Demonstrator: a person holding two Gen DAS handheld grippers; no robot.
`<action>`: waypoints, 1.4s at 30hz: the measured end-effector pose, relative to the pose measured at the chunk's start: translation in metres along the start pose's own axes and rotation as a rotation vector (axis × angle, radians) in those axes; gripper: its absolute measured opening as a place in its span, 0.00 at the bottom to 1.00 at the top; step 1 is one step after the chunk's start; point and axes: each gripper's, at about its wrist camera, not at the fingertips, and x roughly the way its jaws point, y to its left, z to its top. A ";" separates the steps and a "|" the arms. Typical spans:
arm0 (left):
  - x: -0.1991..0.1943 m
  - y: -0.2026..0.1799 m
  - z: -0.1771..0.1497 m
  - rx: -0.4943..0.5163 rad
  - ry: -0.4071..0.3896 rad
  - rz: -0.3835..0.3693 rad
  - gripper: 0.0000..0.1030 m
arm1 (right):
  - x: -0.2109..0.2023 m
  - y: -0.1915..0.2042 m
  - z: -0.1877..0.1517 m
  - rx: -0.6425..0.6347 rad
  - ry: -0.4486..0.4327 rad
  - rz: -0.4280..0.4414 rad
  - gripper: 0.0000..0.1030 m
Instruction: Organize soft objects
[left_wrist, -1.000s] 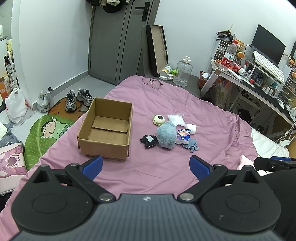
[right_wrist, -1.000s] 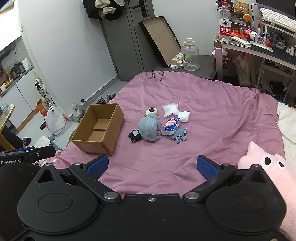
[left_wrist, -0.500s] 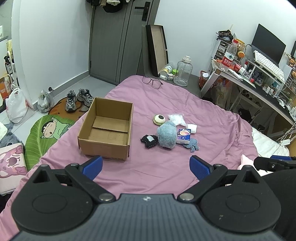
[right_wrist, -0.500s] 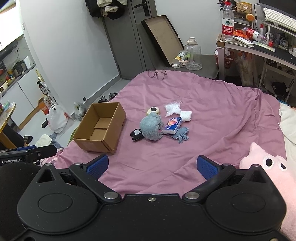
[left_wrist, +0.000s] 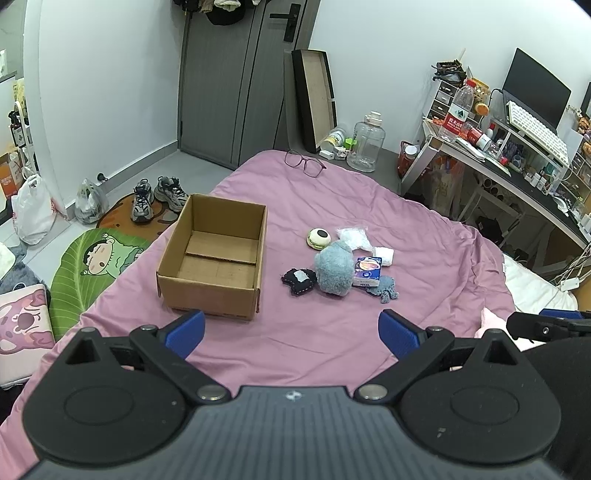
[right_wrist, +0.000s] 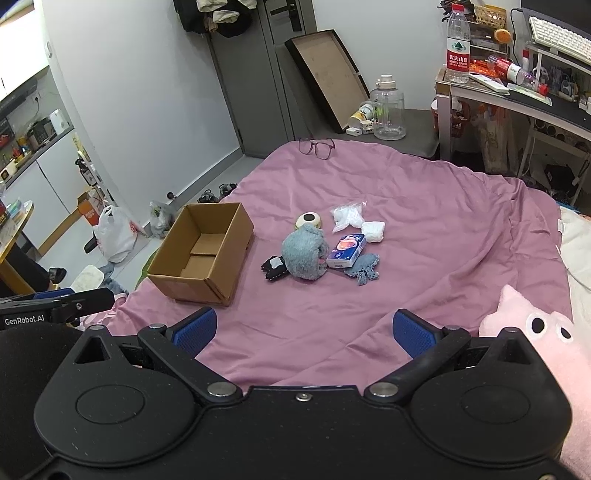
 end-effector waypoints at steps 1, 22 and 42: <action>0.000 0.001 0.000 0.000 0.000 0.001 0.97 | 0.000 0.000 0.000 -0.001 0.000 -0.001 1.00; 0.001 0.009 0.010 0.046 0.003 -0.012 0.97 | 0.003 -0.003 0.006 0.001 -0.013 0.040 1.00; 0.047 0.031 0.039 0.041 0.003 0.021 0.97 | 0.058 -0.028 0.025 0.081 0.003 0.027 1.00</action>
